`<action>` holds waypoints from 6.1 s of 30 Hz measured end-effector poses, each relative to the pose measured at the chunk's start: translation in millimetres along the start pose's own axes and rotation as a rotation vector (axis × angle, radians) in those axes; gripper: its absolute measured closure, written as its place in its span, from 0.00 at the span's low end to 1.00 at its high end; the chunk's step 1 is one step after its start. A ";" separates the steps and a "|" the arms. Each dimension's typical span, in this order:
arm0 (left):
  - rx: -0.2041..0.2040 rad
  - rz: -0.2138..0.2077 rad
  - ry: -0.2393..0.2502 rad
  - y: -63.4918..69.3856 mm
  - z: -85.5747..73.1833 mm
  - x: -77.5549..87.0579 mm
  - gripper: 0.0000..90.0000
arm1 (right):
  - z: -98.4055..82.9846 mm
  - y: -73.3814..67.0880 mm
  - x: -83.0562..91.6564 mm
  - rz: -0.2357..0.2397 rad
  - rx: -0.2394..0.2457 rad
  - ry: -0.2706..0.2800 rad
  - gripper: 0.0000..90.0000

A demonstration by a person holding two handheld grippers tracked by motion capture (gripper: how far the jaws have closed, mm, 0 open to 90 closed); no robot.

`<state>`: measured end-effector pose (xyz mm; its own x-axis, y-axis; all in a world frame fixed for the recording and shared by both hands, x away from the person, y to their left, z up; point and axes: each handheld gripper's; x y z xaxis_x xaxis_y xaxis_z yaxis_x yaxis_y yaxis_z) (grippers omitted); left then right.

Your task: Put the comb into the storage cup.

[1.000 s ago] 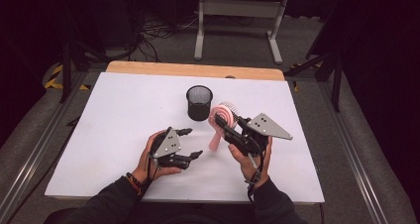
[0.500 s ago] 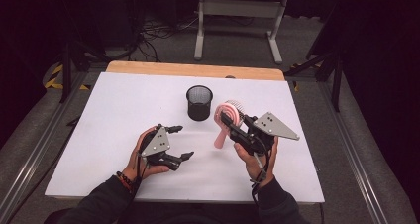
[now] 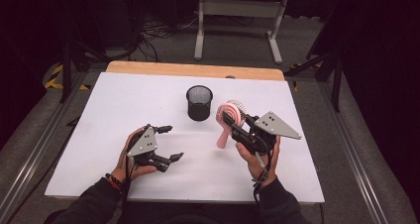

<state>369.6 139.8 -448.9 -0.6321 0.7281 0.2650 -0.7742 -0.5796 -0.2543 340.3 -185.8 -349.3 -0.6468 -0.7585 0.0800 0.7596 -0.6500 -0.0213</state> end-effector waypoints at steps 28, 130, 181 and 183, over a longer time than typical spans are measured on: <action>0.032 0.096 -0.039 -19.8 -27.2 40.2 0.07 | 5.0 9.5 13.2 -0.028 0.017 0.022 0.70; 0.087 0.150 -0.060 -30.3 -47.0 69.6 0.06 | 66.7 44.9 -109.3 -0.055 0.107 0.126 0.70; 0.072 0.132 -0.073 -26.7 -46.7 67.5 0.06 | 13.4 56.4 -138.8 -0.051 -0.043 0.036 0.70; 0.073 0.132 -0.071 -26.7 -46.8 67.4 0.05 | 11.9 56.4 -139.1 -0.044 -0.041 0.031 0.70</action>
<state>349.2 221.5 -467.7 -0.7274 0.6173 0.2996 -0.6825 -0.6958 -0.2236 473.9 -116.4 -349.7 -0.6818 -0.7298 0.0508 0.7273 -0.6837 -0.0597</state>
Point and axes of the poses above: each handheld gripper's, and its own axes: x roughly backward along the jaws, z roughly out of its top, y roughly to its right, and after that the axes turned 12 degrees about z, right-handed
